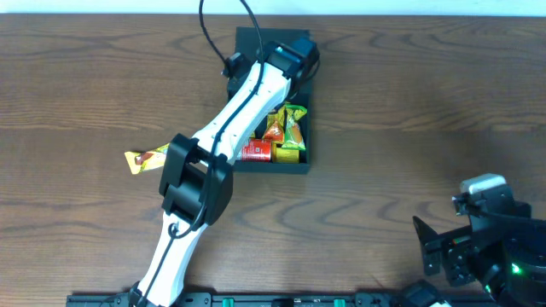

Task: Pack container
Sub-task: 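Open the left gripper to release the Apollo pack in the box, then move the left gripper to the second Apollo pack at front left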

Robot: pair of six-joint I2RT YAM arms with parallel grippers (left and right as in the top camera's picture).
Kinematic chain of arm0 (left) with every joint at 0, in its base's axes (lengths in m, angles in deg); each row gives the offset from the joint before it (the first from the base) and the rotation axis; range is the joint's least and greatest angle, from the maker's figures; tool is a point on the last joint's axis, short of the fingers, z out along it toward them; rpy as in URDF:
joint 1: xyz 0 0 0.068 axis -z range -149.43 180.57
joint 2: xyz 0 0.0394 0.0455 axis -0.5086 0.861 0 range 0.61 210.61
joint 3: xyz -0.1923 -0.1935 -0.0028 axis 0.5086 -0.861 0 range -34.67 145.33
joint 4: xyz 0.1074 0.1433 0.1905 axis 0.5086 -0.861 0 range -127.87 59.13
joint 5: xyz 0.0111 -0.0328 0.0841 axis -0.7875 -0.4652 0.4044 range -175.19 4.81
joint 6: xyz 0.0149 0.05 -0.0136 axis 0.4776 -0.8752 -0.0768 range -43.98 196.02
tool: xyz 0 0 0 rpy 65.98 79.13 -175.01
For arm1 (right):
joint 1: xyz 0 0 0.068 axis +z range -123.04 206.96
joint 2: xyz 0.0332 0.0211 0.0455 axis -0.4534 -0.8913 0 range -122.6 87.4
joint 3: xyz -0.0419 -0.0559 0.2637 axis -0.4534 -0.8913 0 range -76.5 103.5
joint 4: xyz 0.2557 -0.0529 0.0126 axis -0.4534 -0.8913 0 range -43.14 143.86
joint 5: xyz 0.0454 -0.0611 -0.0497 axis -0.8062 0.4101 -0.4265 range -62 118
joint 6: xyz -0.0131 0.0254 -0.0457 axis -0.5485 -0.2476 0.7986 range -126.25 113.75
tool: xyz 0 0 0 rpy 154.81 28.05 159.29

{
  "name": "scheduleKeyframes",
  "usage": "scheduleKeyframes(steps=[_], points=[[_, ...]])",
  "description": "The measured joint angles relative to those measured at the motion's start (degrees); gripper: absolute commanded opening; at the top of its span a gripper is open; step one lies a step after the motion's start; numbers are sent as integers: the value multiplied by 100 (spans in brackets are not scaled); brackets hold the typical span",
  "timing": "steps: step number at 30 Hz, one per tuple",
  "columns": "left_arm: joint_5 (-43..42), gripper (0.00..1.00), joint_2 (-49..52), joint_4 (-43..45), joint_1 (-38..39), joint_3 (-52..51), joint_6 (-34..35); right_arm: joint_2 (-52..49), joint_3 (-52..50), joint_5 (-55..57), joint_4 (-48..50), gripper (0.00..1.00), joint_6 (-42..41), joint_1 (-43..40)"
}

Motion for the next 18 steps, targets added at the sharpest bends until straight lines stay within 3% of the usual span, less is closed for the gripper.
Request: scheduleKeyframes(steps=[4, 6, 7, 11, 12, 15, 18], points=[[-2, 57, -426, -48, 22, 494, -946, 0, 0, 0, -13, 99, -4, 0], [2, 43, -739, -13, 22, 658, -1661, 0, 0, 0, -11, 99, -4, 0], [7, 40, -903, -20, 22, 713, -2074, 0, 0, 2, -13, 99, -4, 0], [46, 19, -1528, -780, 22, 879, -4315, 0, 0, 0, -11, 99, -7, 0], [61, 6, -1611, -1158, 22, 883, -4730, 0, 0, 0, -13, 99, -7, 0], [-31, 6, -1674, -1513, 0, 848, -5475, 0, 2, -9, -26, 99, -9, 0], [-273, 6, -1665, -1513, -63, 702, -5617, -2, 2, -17, -74, 99, -20, 0]])
